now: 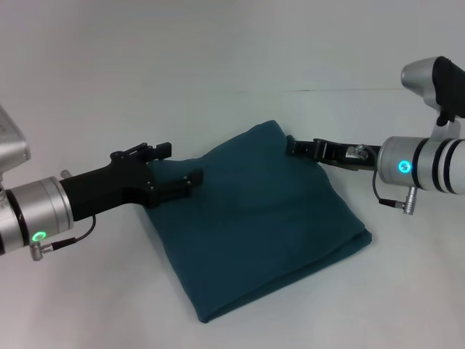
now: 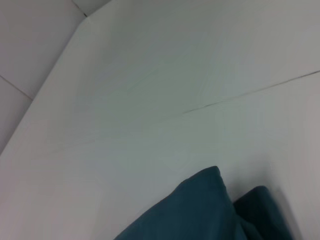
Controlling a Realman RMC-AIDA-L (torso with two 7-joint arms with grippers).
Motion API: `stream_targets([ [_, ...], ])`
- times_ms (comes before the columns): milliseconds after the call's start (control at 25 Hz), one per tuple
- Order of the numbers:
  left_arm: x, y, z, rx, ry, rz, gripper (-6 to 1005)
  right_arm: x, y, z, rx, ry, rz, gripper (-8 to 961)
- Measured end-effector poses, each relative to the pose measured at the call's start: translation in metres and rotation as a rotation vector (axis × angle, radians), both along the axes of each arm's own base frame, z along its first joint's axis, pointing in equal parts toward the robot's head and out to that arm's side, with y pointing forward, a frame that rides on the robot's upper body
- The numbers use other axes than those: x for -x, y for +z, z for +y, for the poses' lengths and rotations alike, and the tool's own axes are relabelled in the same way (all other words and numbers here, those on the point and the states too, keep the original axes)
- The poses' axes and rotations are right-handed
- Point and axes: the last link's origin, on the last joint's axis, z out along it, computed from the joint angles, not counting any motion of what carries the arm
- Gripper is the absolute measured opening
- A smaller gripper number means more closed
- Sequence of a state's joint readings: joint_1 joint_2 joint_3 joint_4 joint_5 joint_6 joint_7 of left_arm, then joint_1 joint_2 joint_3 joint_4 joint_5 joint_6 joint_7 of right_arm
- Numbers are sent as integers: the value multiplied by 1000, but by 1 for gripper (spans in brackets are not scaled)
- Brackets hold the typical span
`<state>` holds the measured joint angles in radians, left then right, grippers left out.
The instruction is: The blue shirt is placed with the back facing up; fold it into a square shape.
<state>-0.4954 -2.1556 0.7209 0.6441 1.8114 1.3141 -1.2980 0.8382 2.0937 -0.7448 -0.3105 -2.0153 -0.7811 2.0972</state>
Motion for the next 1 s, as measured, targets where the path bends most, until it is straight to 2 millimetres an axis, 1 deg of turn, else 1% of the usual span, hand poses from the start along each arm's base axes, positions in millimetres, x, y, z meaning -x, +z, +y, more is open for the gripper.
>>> stream_targets([
  [240,1,1,0,-4,5,3,870,2,-5,1,-11,-18,5,602],
  [480,3,2,1,-11,12,8,869,9,-6,3,-19,-6,40,538],
  [720,6,3,0,-15,20,13,867,14,-11,3,-6,4,35,311],
  [920,7,3,0,-15,21,16,866,12,-11,4,-14,19,14,106],
  [1000,7,3,0,-15,22,17,866,11,-11,4,-20,20,2,80],
])
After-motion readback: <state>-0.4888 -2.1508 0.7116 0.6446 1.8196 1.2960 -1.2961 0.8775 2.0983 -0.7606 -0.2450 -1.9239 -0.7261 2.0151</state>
